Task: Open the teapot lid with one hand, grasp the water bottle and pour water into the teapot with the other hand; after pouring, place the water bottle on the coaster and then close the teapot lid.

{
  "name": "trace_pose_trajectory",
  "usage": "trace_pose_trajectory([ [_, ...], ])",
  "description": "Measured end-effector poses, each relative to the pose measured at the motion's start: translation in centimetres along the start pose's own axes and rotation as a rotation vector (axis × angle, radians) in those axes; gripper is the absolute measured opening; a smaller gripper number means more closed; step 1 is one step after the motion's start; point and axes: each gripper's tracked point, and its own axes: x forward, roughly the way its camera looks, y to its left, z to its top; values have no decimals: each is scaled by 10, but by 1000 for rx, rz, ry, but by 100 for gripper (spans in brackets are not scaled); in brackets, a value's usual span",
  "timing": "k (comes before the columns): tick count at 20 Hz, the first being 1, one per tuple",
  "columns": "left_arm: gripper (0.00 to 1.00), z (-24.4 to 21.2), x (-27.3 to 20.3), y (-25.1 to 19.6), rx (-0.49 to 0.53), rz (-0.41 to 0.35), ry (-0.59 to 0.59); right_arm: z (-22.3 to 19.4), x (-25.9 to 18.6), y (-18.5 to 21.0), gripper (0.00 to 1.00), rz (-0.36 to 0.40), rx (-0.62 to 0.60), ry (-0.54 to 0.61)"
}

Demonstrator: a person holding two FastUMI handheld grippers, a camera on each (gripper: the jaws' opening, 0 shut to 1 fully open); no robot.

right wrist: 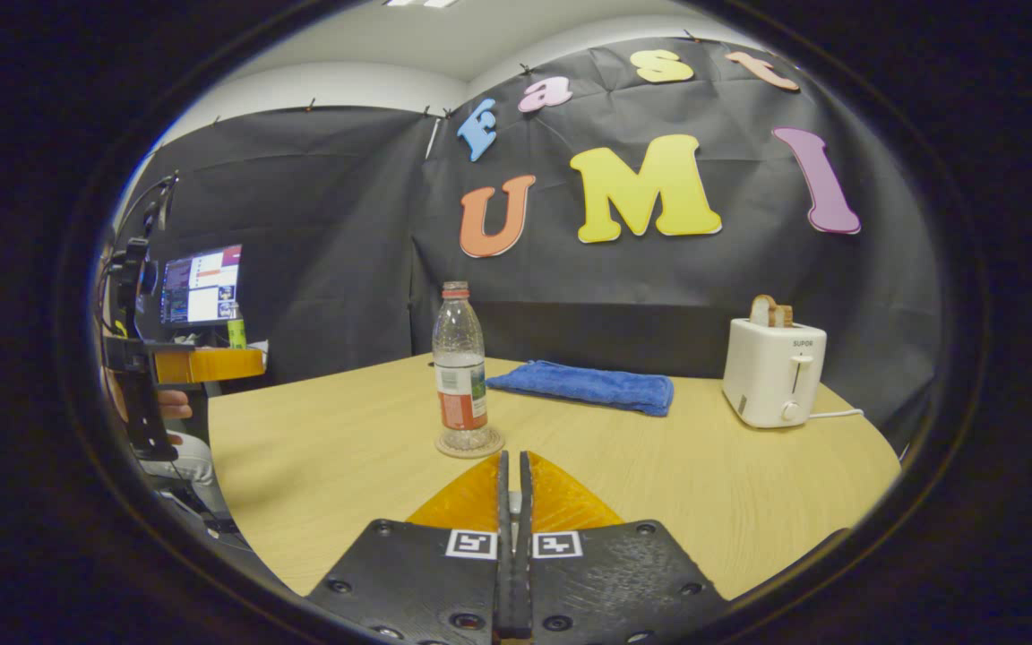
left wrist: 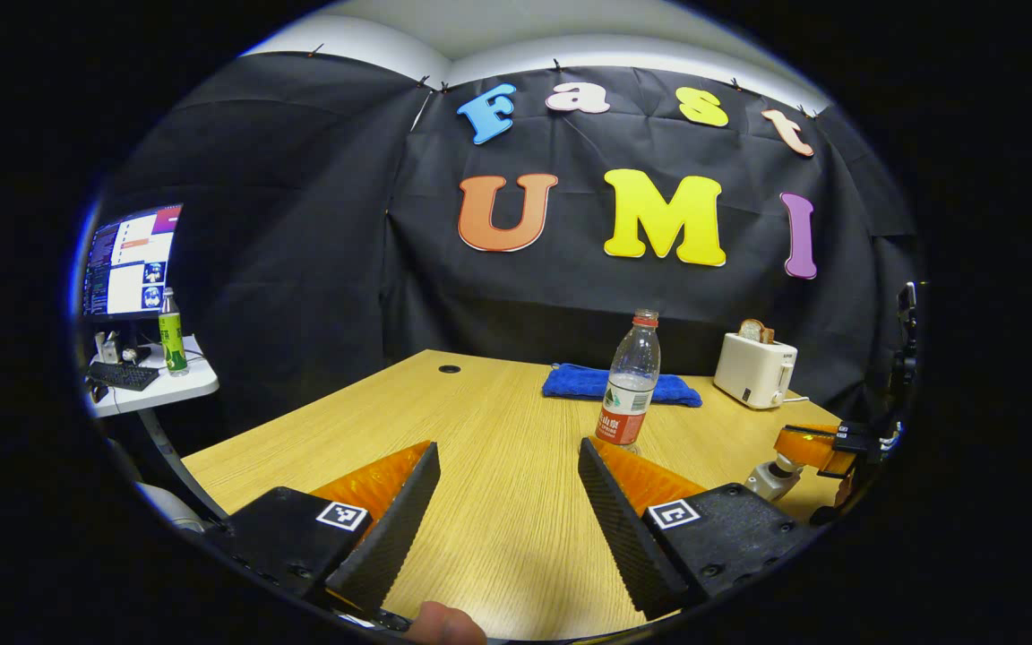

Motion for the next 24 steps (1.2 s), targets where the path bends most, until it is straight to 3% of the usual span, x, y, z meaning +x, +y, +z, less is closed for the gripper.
trace_pose_trajectory([
  [14, 98, -1, 1, -10, 38, -5, -7, -19, 5, -6, 0, -26, -20, 14],
  [18, 98, 3, -2, -17, 45, -16, -11, -21, 5, -10, 6, -51, -26, 14],
  [19, 98, 4, -3, -19, 48, -19, -13, -18, 4, -13, 17, -57, -20, 8],
  [23, 98, 6, -5, -32, 71, -32, -24, 9, -10, -32, 94, -152, 10, -69],
  [24, 98, 8, -6, -36, 72, -34, -30, 17, -15, -36, 95, -177, 20, -92],
])
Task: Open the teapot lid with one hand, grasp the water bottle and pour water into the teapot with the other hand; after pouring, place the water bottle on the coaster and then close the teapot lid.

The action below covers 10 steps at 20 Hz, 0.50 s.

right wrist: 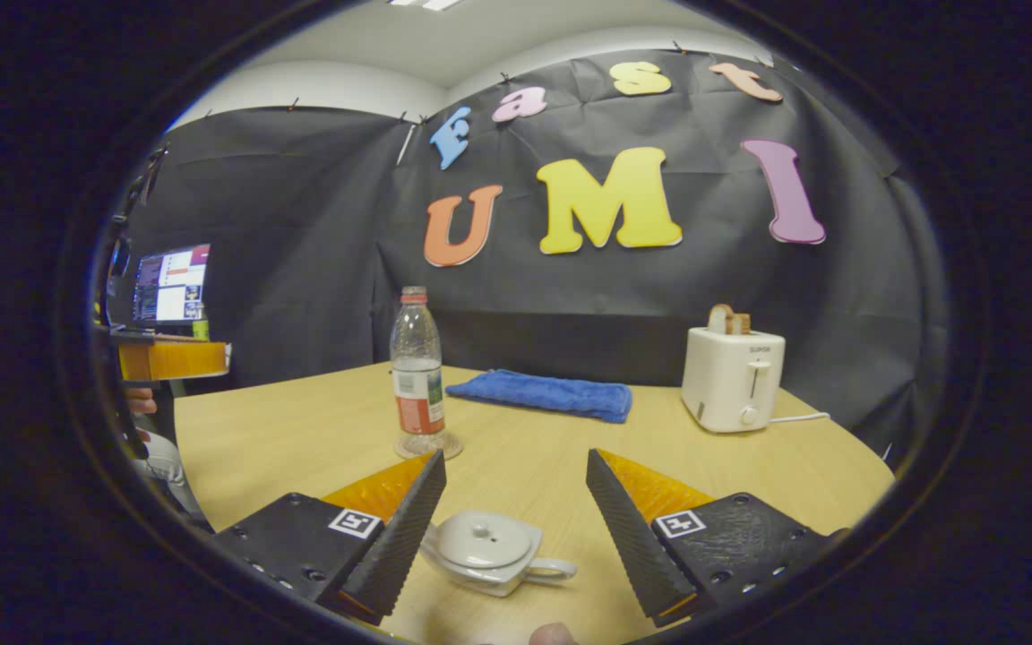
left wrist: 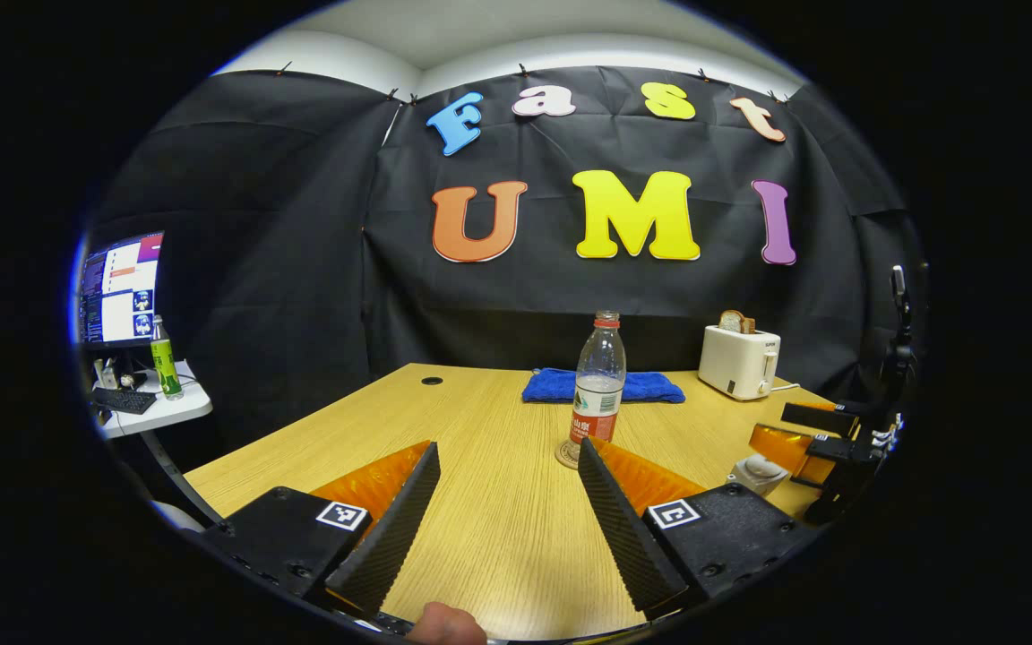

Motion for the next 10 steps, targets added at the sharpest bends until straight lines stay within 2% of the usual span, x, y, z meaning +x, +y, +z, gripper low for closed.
trace_pose_trajectory([
  [4, 97, 15, -3, -27, -9, -19, -47, 26, -27, -22, 94, -95, 14, -51],
  [10, 98, 49, -7, -95, -29, -108, -114, 72, -99, -60, 94, -252, -41, -132],
])
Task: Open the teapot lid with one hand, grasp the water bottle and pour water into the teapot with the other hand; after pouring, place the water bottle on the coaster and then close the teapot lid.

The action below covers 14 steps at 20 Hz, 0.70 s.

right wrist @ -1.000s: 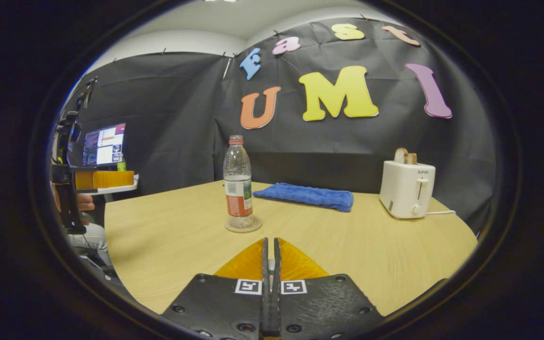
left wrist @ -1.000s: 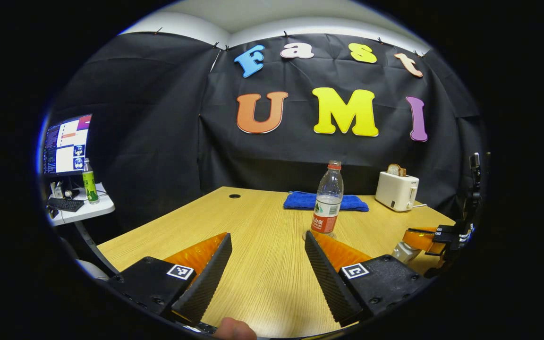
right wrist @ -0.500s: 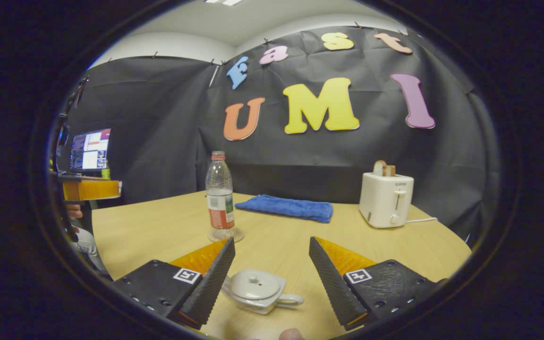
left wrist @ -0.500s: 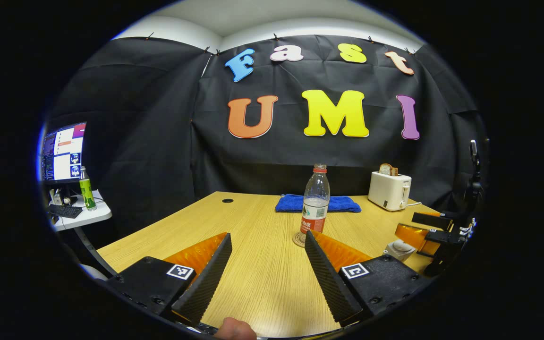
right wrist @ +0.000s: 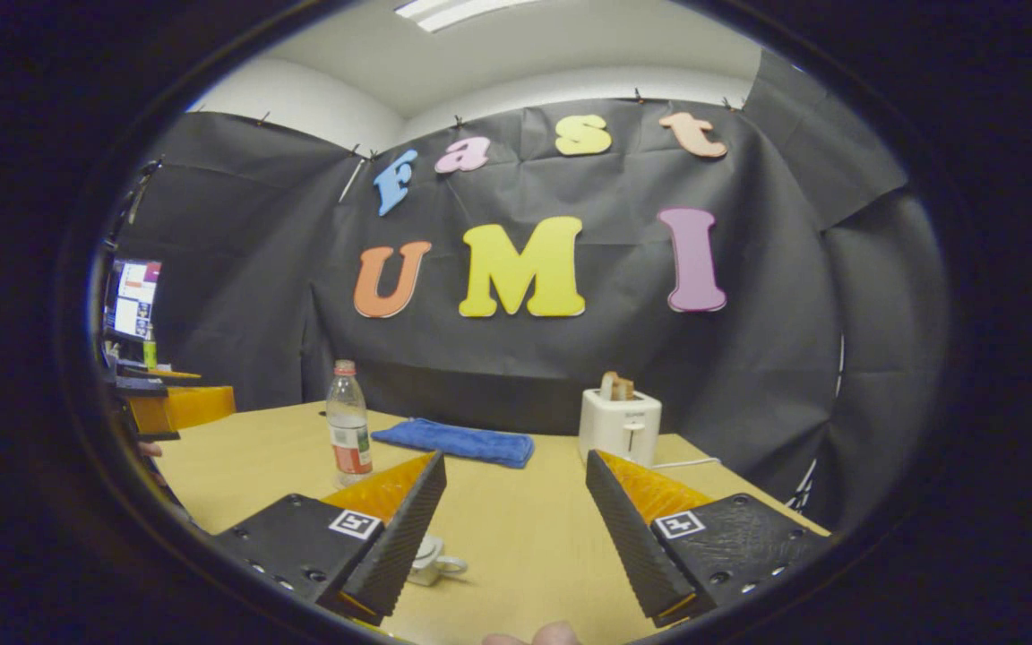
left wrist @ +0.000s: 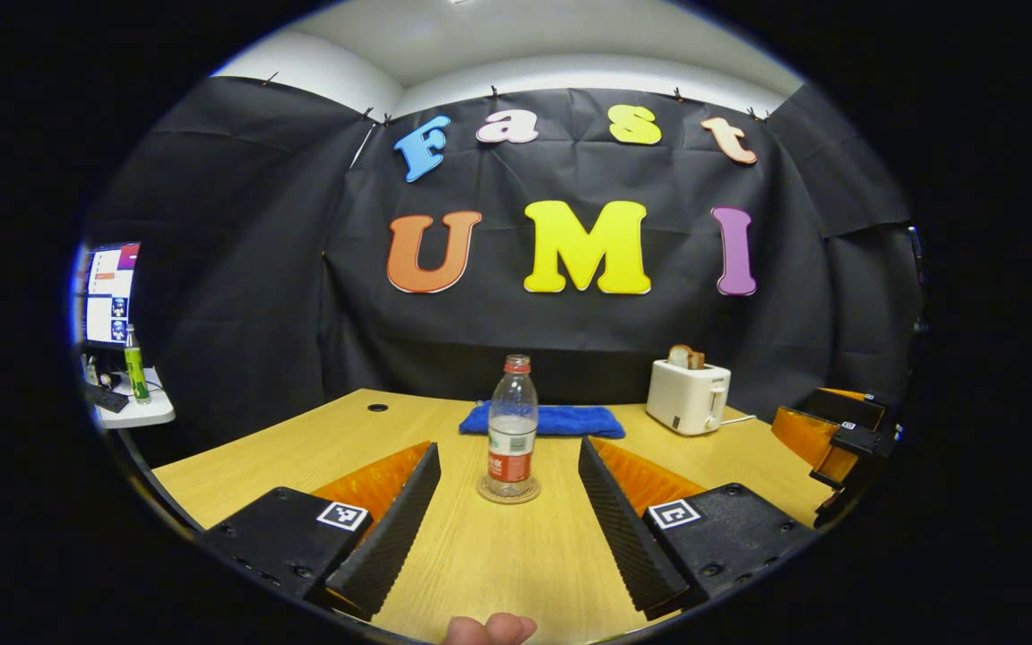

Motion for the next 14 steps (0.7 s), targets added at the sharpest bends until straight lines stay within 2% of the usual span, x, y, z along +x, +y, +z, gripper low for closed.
trace_pose_trajectory([
  [2, 100, 13, -6, -11, 16, 1, -34, 12, -17, -11, 94, -35, -8, -6],
  [5, 97, 29, -17, -21, 78, 3, -89, 16, -36, -17, 94, -66, 2, 4],
  [9, 97, 39, -29, -26, 134, 10, -138, 13, -54, -11, 94, -76, 16, 21],
  [14, 97, 38, -36, -26, 143, 23, -119, 27, -61, 3, 94, -86, -11, -13],
])
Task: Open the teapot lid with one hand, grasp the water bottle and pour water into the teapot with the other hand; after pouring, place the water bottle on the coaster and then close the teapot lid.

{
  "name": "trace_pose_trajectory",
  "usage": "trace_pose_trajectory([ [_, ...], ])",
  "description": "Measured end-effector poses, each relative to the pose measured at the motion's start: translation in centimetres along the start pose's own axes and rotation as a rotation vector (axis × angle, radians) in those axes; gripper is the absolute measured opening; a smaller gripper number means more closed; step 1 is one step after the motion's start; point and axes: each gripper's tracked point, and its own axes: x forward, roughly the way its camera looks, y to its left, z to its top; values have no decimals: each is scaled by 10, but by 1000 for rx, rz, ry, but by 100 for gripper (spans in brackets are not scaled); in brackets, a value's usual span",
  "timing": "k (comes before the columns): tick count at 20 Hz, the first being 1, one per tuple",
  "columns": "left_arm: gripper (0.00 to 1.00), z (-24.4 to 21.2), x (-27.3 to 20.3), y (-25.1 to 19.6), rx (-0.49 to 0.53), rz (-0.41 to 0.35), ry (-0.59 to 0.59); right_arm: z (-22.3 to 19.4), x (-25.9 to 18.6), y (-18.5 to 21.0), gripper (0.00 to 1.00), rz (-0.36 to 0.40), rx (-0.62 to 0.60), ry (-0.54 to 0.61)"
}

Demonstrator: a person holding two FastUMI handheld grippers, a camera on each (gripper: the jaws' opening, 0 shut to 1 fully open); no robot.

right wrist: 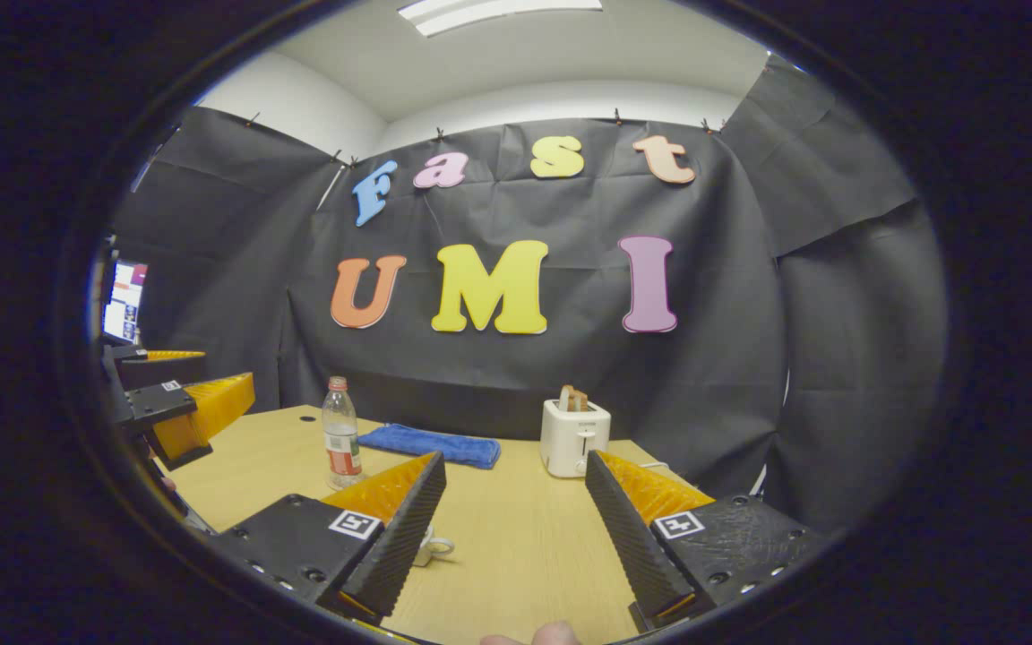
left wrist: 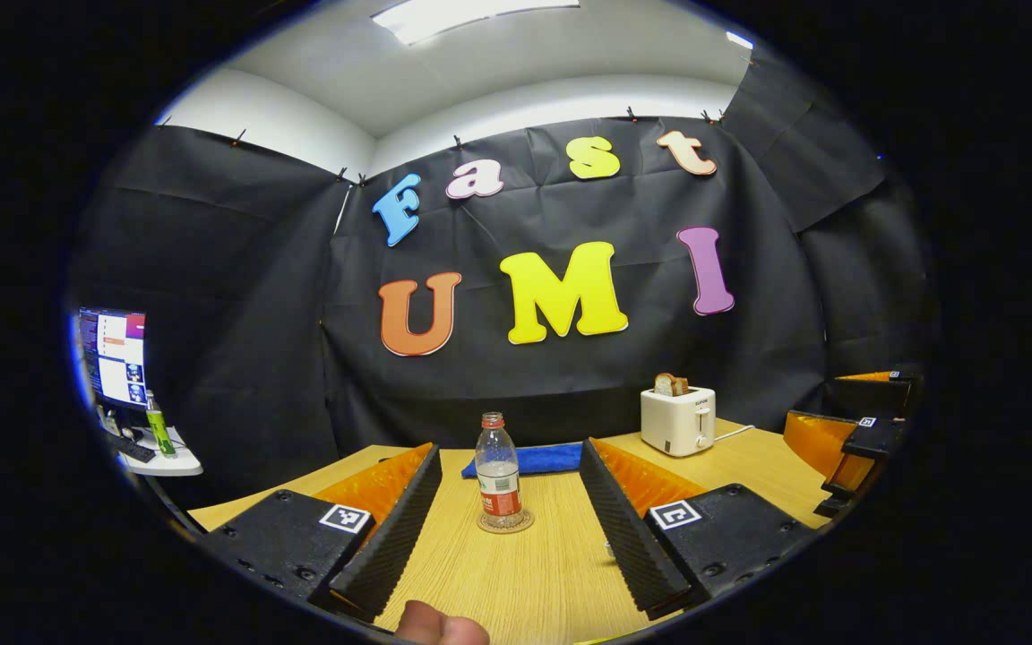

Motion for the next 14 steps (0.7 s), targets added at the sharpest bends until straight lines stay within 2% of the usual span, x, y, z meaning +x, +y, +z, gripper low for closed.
trace_pose_trajectory([
  [14, 97, -20, 14, 20, -34, 23, 57, -2, 16, 28, 96, 14, -14, 29],
])
